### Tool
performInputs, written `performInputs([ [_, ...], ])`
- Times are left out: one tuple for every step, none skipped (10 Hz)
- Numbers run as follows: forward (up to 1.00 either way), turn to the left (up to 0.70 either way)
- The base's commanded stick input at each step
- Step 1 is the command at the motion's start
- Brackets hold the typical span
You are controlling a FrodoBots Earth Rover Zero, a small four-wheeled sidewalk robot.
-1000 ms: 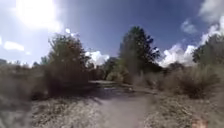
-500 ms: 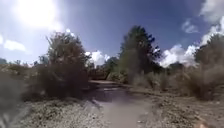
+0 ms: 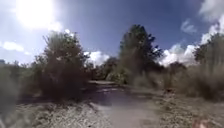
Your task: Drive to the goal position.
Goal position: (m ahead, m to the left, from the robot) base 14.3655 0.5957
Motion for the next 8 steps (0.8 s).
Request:
performInputs([
  [0.45, 0.0],
  [0.45, 0.0],
  [0.45, 0.0],
  [0.45, 0.0],
  [0.45, 0.0],
  [0.45, 0.0],
  [0.45, 0.0],
  [0.45, 0.0],
])
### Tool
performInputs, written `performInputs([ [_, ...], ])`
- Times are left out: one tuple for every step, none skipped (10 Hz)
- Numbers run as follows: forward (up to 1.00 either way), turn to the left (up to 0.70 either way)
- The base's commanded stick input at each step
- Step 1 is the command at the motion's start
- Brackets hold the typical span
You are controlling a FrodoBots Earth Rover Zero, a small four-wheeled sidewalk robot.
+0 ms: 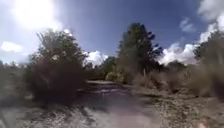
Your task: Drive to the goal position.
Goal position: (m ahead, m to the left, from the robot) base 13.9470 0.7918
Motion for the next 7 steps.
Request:
performInputs([
  [0.45, 0.0],
  [0.45, 0.0],
  [0.45, 0.0],
  [0.45, 0.0],
  [0.45, 0.0],
  [0.45, 0.0],
  [0.45, 0.0],
])
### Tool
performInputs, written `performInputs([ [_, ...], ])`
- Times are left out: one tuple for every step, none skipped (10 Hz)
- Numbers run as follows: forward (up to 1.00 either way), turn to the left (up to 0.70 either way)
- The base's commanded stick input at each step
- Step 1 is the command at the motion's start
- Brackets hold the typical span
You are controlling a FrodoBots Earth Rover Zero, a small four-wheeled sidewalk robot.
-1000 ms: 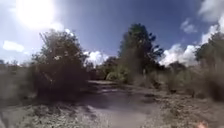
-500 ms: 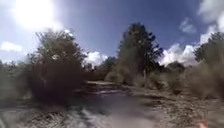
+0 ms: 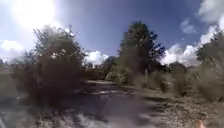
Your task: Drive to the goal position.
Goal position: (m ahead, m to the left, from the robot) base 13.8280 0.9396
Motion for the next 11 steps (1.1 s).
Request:
performInputs([
  [0.45, 0.0],
  [0.45, 0.0],
  [0.45, 0.0],
  [0.45, 0.0],
  [0.45, 0.0],
  [0.45, 0.0],
  [0.45, 0.0],
  [0.45, 0.0],
  [0.45, 0.0],
  [0.45, 0.0],
  [0.45, 0.21],
])
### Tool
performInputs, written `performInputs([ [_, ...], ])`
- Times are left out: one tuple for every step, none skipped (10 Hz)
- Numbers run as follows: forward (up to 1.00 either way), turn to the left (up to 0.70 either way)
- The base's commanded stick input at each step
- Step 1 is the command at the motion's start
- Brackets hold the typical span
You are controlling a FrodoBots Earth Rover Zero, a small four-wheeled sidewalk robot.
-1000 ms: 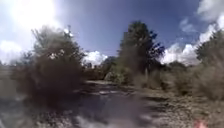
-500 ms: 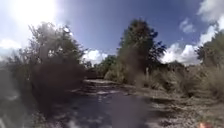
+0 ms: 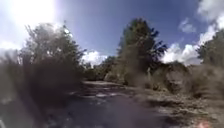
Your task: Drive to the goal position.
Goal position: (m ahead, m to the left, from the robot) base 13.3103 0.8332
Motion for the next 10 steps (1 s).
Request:
performInputs([
  [0.45, 0.27],
  [0.45, 0.21],
  [0.45, 0.08],
  [0.45, 0.0],
  [0.45, 0.0],
  [0.45, 0.0],
  [0.45, 0.0],
  [0.45, 0.0],
  [0.45, 0.0],
  [0.45, 0.0],
])
